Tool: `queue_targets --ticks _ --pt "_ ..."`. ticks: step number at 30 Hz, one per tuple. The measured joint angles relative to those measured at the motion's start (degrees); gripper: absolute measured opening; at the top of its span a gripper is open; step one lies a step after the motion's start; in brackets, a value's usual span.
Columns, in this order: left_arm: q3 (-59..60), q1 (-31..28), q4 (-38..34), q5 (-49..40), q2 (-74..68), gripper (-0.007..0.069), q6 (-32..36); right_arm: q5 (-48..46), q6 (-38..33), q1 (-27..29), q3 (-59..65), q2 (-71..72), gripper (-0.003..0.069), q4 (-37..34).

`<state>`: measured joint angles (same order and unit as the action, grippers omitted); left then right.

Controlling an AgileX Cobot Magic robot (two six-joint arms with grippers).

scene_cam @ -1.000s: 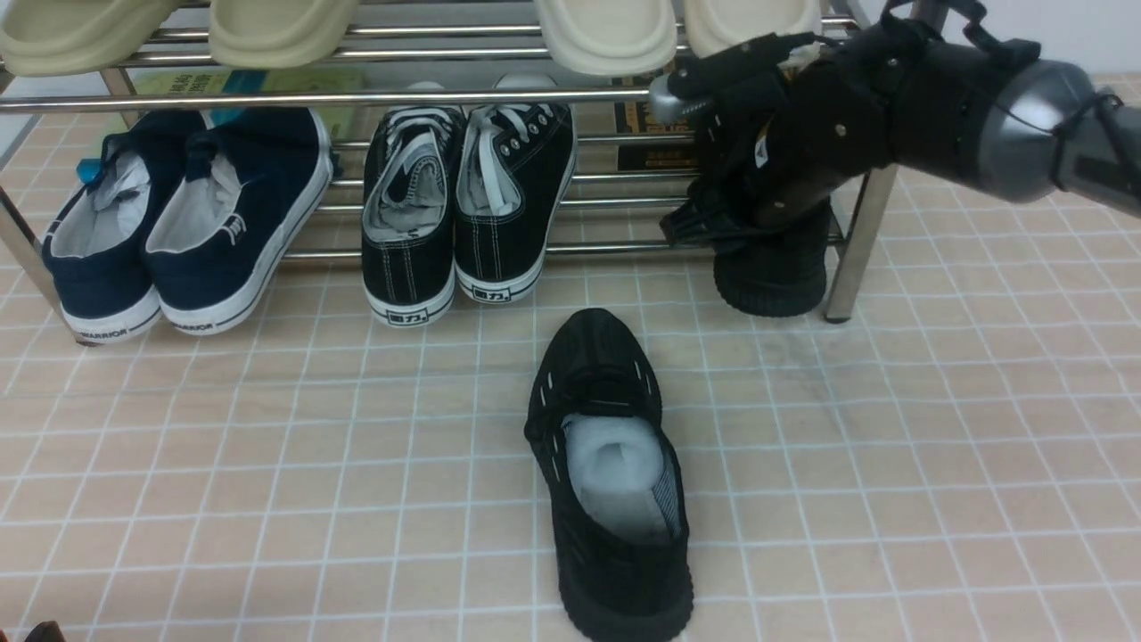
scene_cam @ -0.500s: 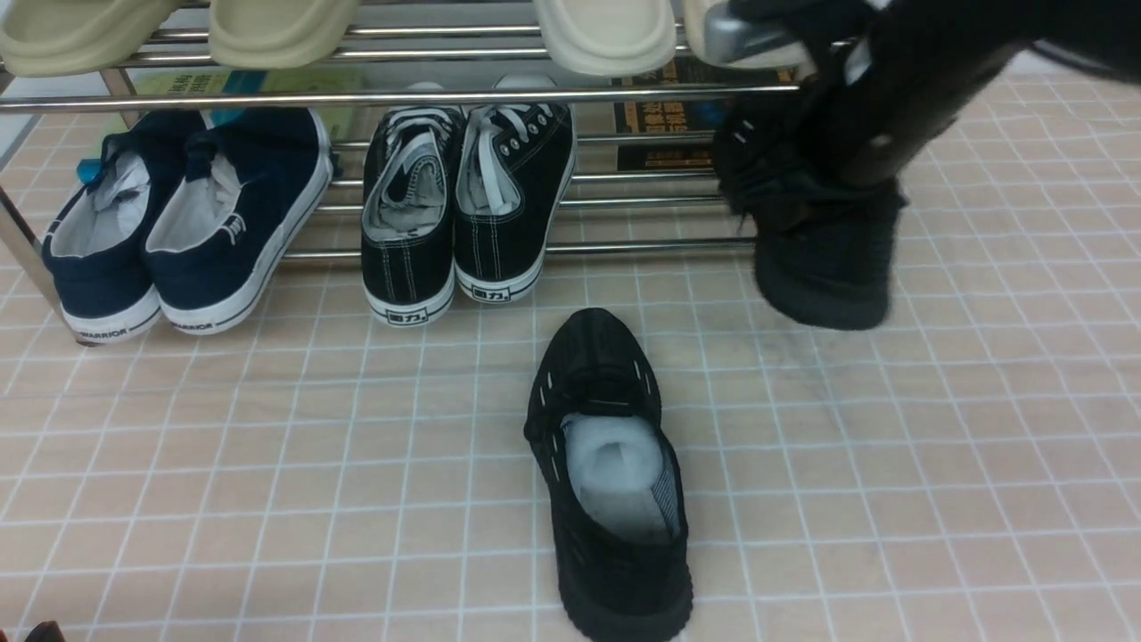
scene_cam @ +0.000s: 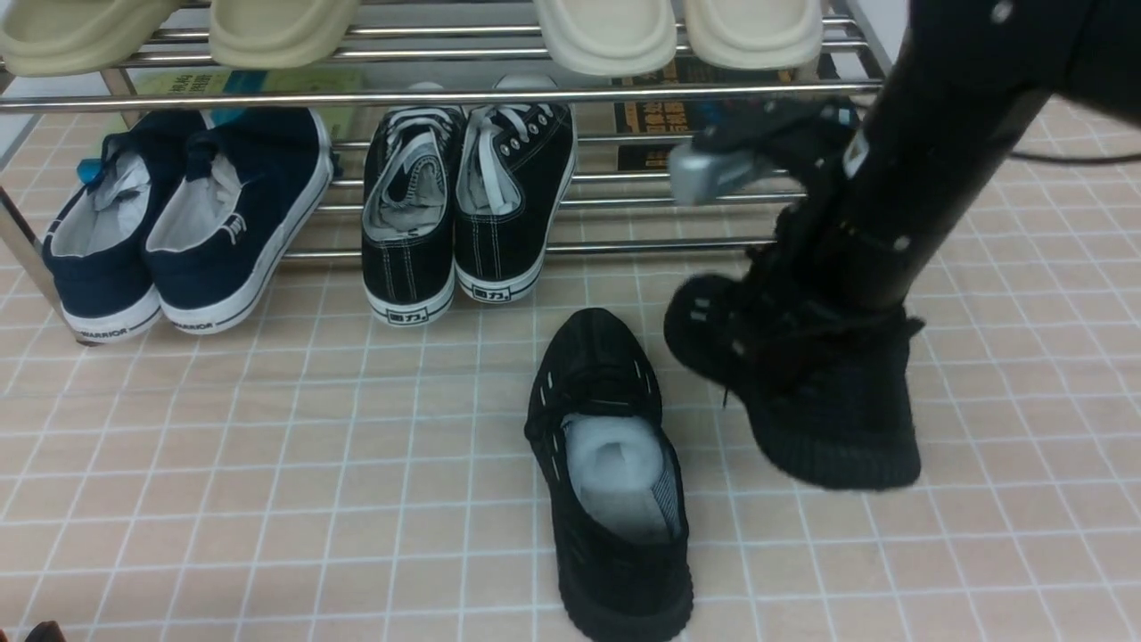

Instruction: Take the shoes off the shelf from the light coffee tablecloth by hand.

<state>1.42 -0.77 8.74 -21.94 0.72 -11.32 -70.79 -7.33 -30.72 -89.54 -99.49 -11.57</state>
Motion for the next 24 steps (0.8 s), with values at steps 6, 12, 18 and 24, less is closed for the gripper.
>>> queue_targets --ticks 6,12,18,24 --pt "0.0 0.0 0.0 0.0 0.0 0.0239 0.0 4.0 0.0 0.0 0.1 -1.2 0.0011 2.4" --pt "0.0 0.0 0.0 0.0 0.0 0.0239 0.0 5.6 -0.1 0.0 0.1 -6.6 0.0017 2.8" --pt "0.0 0.0 0.0 0.0 0.0 0.0239 0.0 5.4 0.6 -0.1 0.1 -10.1 0.0094 1.2" --pt "0.0 0.0 0.0 0.0 0.0 0.0239 0.0 3.4 0.6 -0.1 -1.2 -10.2 0.0291 -3.1"
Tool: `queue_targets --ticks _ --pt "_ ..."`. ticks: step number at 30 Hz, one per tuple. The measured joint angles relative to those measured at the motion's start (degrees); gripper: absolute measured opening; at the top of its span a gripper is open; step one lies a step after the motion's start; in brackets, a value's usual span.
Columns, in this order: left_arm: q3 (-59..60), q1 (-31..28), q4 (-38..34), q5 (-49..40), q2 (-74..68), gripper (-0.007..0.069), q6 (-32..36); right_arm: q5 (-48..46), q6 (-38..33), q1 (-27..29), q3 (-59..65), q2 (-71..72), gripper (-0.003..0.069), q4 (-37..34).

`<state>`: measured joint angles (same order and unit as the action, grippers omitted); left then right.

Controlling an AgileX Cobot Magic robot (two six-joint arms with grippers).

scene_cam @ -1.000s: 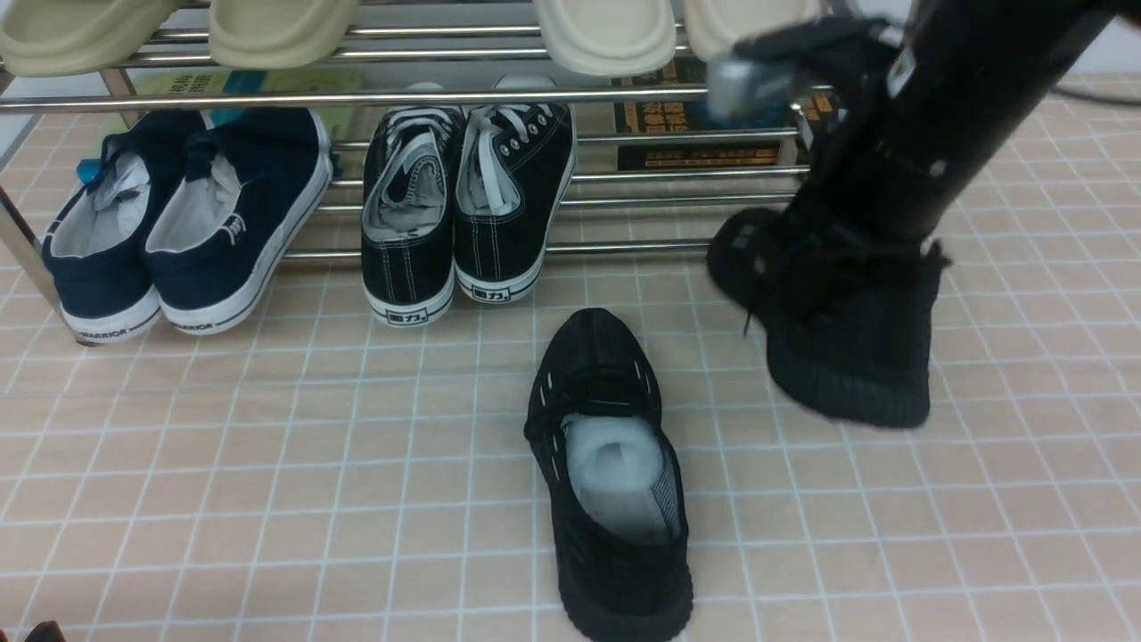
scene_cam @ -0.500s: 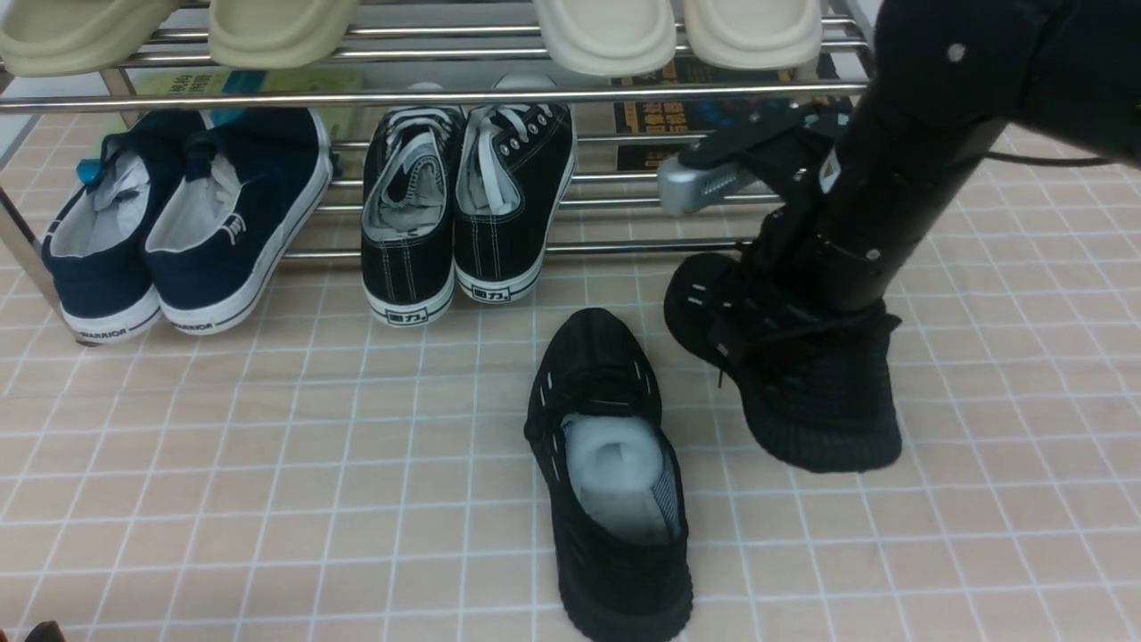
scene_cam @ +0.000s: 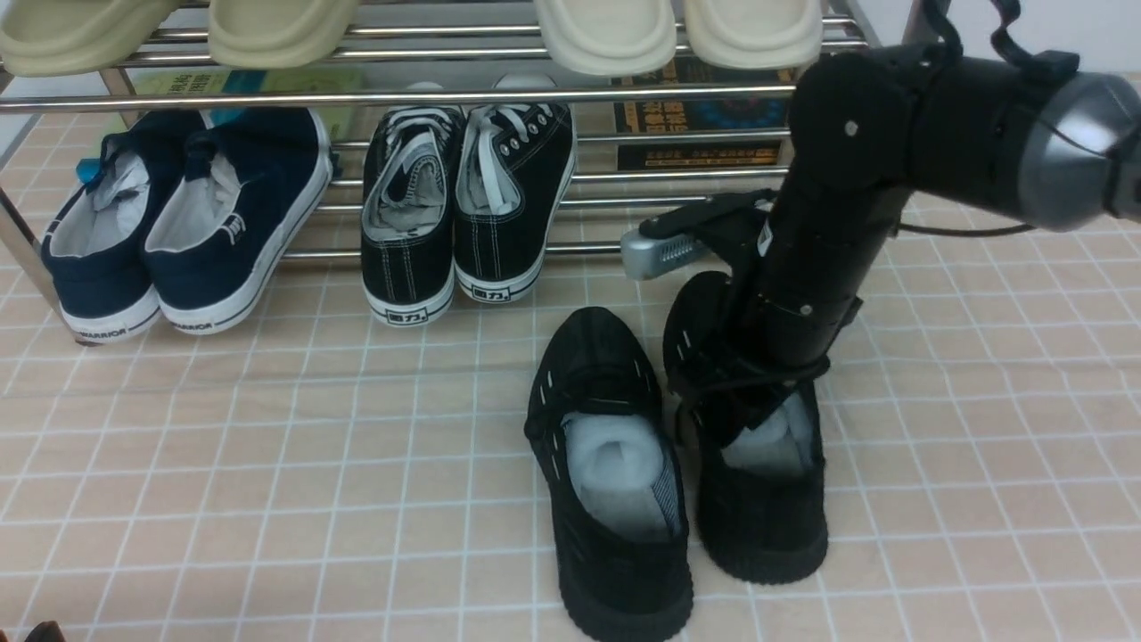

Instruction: Take the shoes off the shelf from the light coffee tablecloth by hand.

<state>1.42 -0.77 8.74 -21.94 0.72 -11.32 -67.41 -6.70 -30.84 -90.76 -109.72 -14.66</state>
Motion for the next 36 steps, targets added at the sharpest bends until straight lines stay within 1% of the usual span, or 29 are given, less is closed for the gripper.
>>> queue_targets --ticks 2,4,7,8,9,10,11,13,16,20,23,26,28,31,32,36 --pt "0.0 0.0 0.0 0.0 0.0 0.0239 0.0 -1.8 -0.1 0.0 -1.6 0.1 0.0316 -1.1" --pt "0.0 0.0 0.0 0.0 0.0 0.0239 0.0 -2.4 -0.3 0.0 -3.5 0.5 0.0309 -1.6" --pt "0.0 0.0 0.0 0.0 0.0 0.0239 0.0 -2.4 -0.4 0.0 -5.9 2.6 0.0238 -1.8" --pt "0.0 0.0 0.0 0.0 0.0 0.0239 0.0 -2.6 -0.5 0.0 -6.7 5.0 0.016 -1.8" --pt "0.0 0.0 0.0 0.0 0.0 0.0239 0.0 -2.6 -0.5 0.0 -6.8 5.7 0.015 -1.8" --pt "0.0 0.0 0.0 0.0 0.0 0.0239 0.0 -2.6 -0.6 0.0 -6.8 6.9 0.0112 -1.8" --pt "0.0 0.0 0.0 0.0 0.0 0.0239 0.0 -2.9 -0.6 0.0 -6.8 10.4 0.0037 -1.4" --pt "0.0 0.0 0.0 0.0 0.0 0.0239 0.0 -3.3 -0.6 0.0 -6.8 15.2 -0.001 -0.2" --pt "0.0 0.0 0.0 0.0 0.0 0.0239 0.0 -3.7 -0.2 0.0 -6.5 23.3 -0.0015 2.5" --pt "0.0 0.0 0.0 0.0 0.0 0.0239 0.0 -4.0 2.2 0.1 -2.7 33.7 -0.0015 6.1" --pt "0.0 0.0 0.0 0.0 0.0 0.0239 0.0 -4.2 3.0 0.1 4.3 43.6 -0.0015 7.3" --pt "0.0 0.0 0.0 0.0 0.0 0.0239 0.0 -2.7 4.1 0.1 14.3 53.2 -0.0013 7.4" --pt "0.0 0.0 0.0 0.0 0.0 0.0239 0.0 2.6 4.4 0.1 22.2 59.1 -0.0011 7.2" --pt "0.0 0.0 0.0 0.0 0.0 0.0239 0.0 16.2 4.4 0.1 36.3 68.3 -0.001 6.9" --pt "0.0 0.0 0.0 0.0 0.0 0.0239 0.0 22.1 4.4 0.1 41.8 71.4 -0.001 6.9" --pt "0.0 0.0 0.0 0.0 0.0 0.0239 0.0 37.2 4.4 0.1 55.0 78.2 -0.001 6.8"
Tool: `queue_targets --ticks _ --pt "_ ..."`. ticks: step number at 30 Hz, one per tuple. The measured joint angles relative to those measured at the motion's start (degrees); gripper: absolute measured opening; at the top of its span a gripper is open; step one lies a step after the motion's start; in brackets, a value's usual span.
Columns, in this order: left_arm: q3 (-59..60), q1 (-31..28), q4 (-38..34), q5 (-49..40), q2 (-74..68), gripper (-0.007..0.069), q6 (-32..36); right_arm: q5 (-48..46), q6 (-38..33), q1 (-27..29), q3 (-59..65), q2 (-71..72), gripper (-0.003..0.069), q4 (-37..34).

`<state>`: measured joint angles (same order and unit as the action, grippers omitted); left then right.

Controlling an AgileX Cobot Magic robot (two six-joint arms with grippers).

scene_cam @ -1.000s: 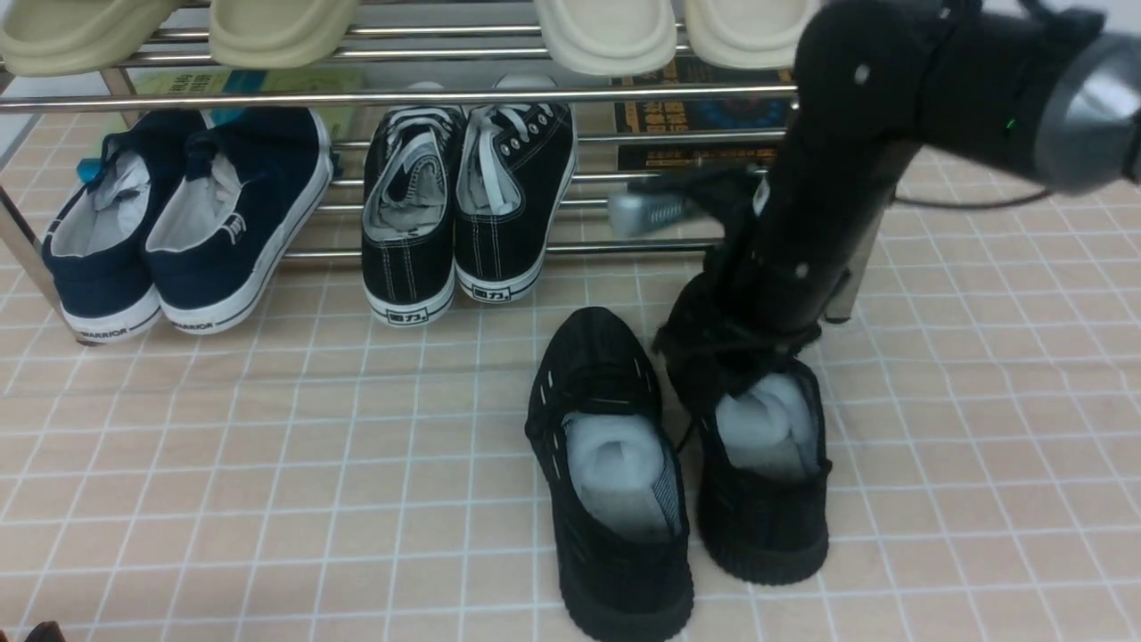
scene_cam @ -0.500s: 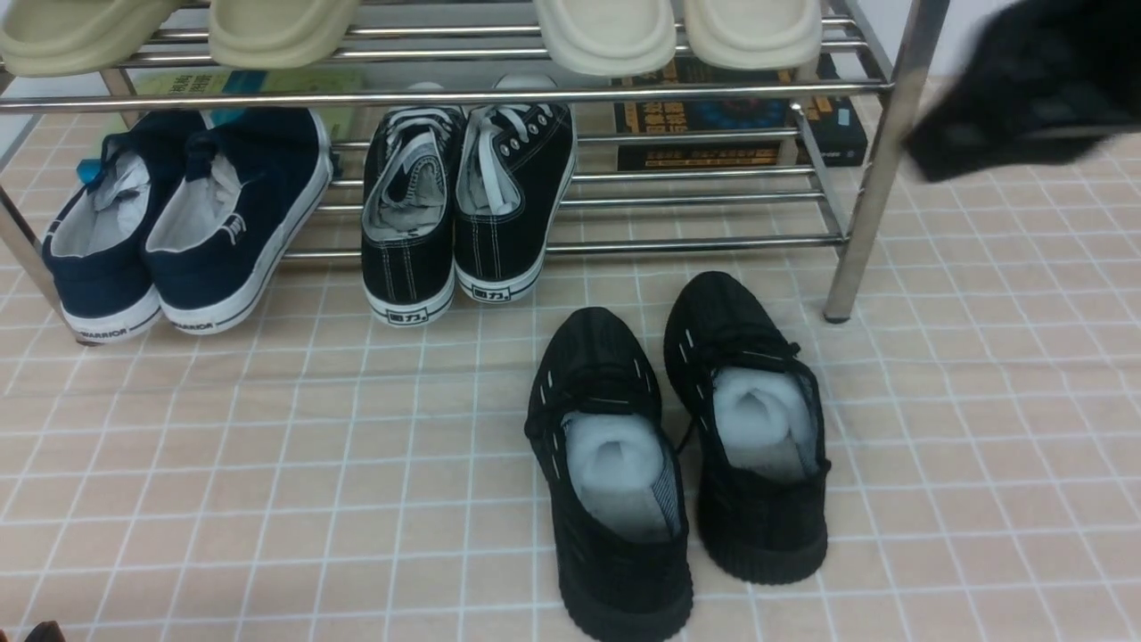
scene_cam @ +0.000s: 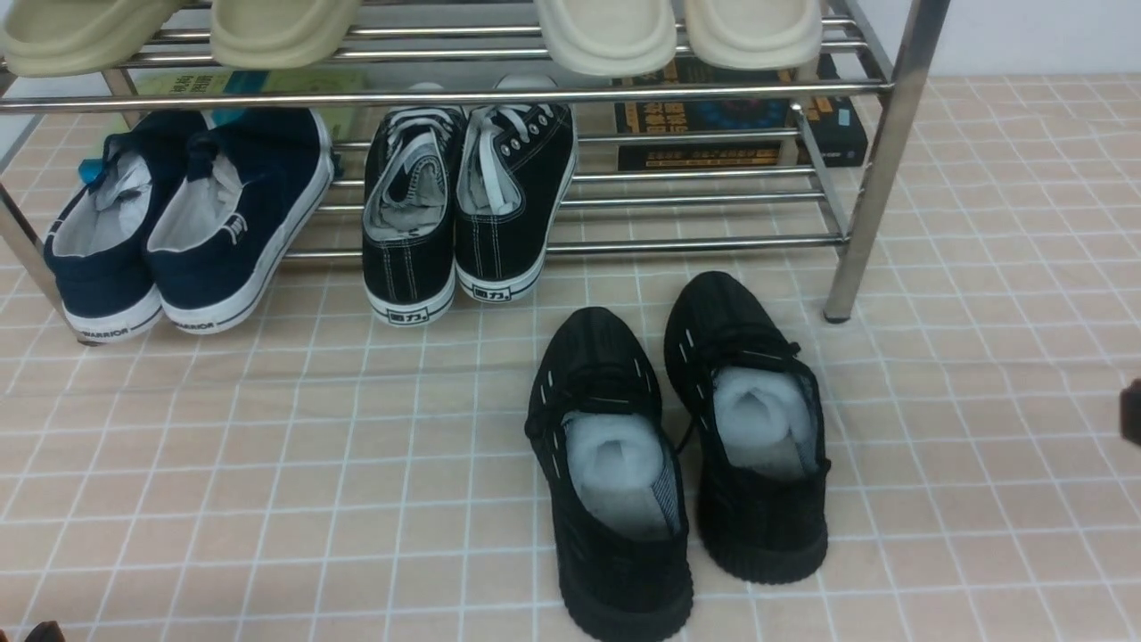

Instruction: Take the shoes off the shelf from the light coffee tablecloth by hand.

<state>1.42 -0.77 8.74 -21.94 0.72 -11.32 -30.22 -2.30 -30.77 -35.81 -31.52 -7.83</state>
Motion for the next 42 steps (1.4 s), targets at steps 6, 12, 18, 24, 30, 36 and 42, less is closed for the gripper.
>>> queue_targets --ticks 6,12,18,24,30,36,42 --pt "0.0 0.0 0.0 0.0 0.0 0.0239 0.0 10.5 0.0 0.0 7.5 3.7 -0.0006 0.0" --pt "0.0 0.0 0.0 0.0 0.0 0.0239 0.0 11.9 0.0 0.0 8.5 4.0 -0.0001 0.0" --pt "0.0 0.0 0.0 0.0 0.0 0.0239 0.0 11.9 0.0 0.0 8.6 4.0 0.0 0.0" --pt "0.0 0.0 0.0 0.0 0.0 0.0239 0.0 11.9 0.0 0.0 8.6 4.0 0.0003 0.0" --pt "0.0 0.0 0.0 0.0 0.0 0.0239 0.0 12.2 0.0 0.0 9.5 4.8 0.001 1.4" --pt "0.0 0.0 0.0 0.0 0.0 0.0239 0.0 13.8 0.1 5.9 16.9 9.6 0.0014 4.2" --pt "0.0 0.0 0.0 0.0 0.0 0.0239 0.0 14.2 0.1 18.3 28.5 20.5 0.0021 4.3"
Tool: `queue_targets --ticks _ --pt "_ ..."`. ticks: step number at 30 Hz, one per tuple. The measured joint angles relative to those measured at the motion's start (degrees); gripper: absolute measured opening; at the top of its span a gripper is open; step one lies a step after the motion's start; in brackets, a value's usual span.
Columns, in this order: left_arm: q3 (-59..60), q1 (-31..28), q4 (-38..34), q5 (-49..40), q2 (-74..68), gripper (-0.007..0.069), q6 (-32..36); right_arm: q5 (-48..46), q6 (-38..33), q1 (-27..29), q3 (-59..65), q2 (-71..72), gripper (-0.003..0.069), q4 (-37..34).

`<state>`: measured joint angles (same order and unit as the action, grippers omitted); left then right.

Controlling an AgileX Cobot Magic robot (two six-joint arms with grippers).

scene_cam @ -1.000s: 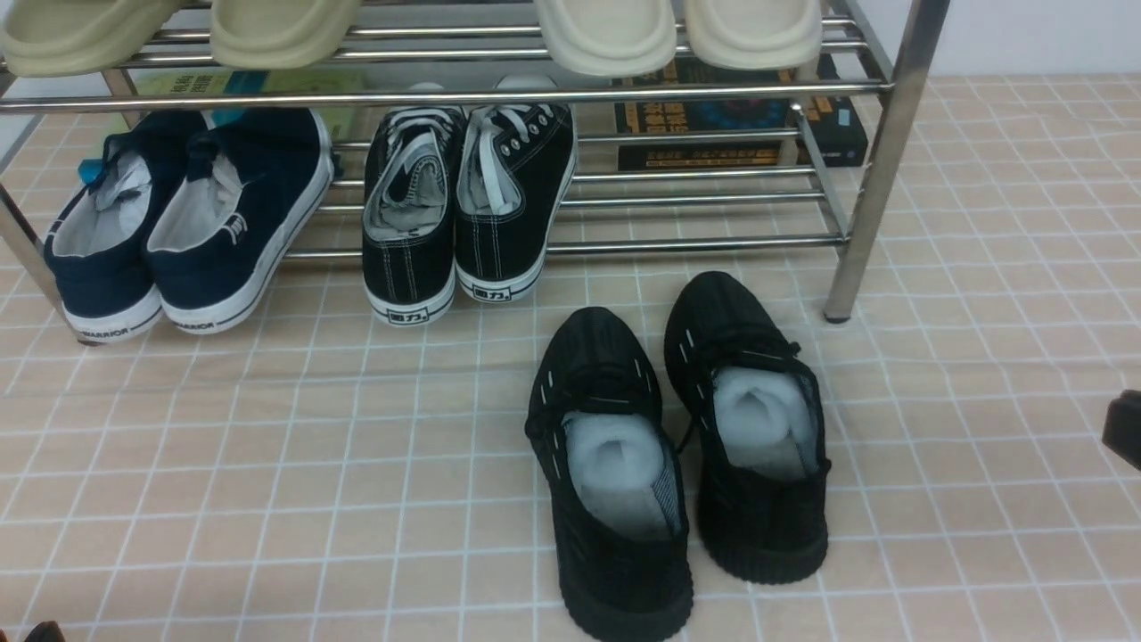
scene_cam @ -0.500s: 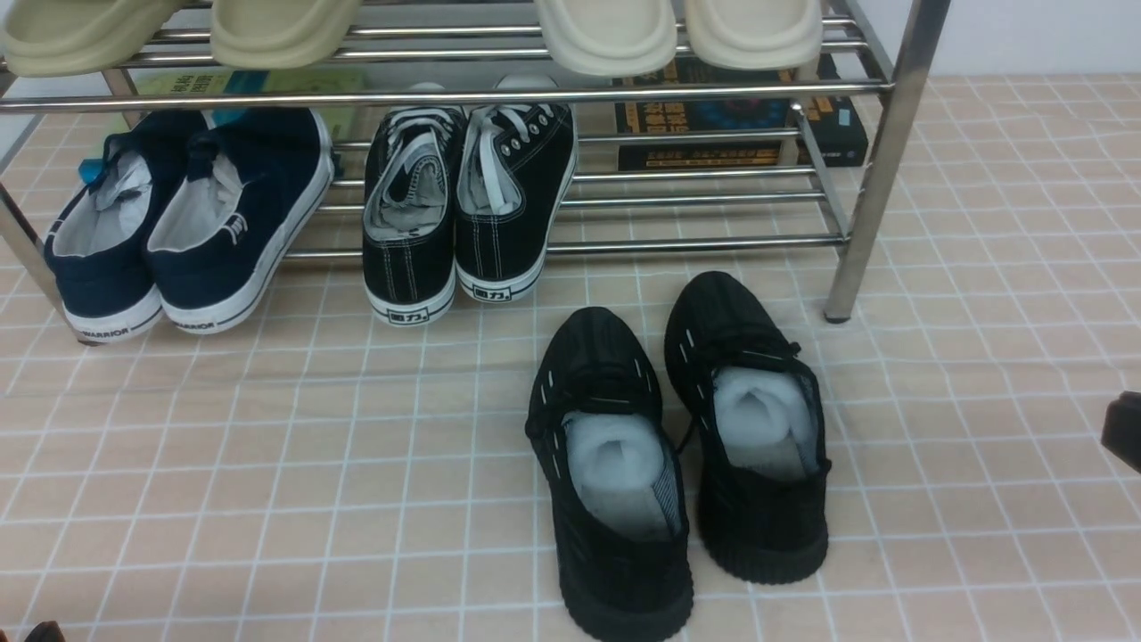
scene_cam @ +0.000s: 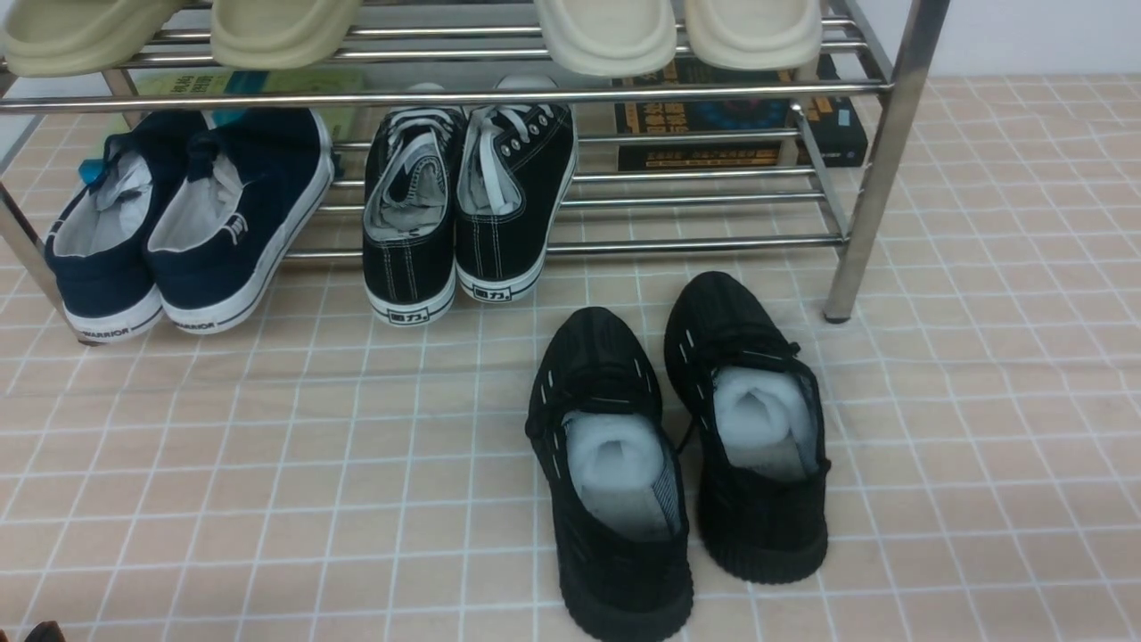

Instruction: Take the shoes off the shelf from the light coffee tablecloth by hand.

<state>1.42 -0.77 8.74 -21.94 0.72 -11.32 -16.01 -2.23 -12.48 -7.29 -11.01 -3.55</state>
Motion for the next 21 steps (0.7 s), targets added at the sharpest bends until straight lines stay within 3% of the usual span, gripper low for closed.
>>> queue_targets --ticks 6,9,21 --pt "0.0 0.0 0.0 0.0 0.0 0.0239 0.0 -0.4 0.0 10.7 8.1 10.1 0.0031 0.0" --pt "0.0 0.0 0.0 0.0 0.0 0.0239 0.0 -2.2 0.0 13.5 8.7 11.5 0.0034 0.2" --pt "0.0 0.0 0.0 0.0 0.0 0.0239 0.0 -6.2 0.0 14.2 8.1 11.6 0.005 1.3"
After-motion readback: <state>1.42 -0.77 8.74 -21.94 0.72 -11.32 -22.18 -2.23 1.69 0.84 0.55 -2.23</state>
